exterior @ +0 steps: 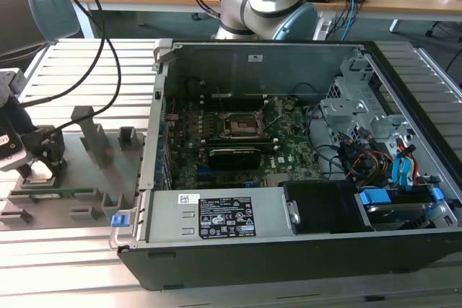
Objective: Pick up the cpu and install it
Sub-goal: 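Pick up the cpu and move it towards the insertion slot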
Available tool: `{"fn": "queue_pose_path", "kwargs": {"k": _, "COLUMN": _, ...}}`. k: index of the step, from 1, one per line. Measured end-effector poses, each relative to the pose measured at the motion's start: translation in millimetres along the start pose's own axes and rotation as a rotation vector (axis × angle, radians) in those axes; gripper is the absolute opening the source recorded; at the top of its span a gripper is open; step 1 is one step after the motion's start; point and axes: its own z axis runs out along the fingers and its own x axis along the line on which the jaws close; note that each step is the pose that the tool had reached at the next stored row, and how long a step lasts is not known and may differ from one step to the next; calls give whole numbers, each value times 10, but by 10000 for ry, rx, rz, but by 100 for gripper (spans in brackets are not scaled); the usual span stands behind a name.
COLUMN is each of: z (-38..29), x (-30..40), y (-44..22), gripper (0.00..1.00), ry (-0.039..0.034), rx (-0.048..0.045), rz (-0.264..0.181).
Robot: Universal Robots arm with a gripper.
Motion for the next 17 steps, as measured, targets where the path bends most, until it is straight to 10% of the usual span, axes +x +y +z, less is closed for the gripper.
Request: {"fn": "queue_pose_path", "kwargs": {"k": 17, "z": 4, "x": 0, "y": 0, "gripper": 55, "ry": -1, "rx": 1, "rz": -1}}
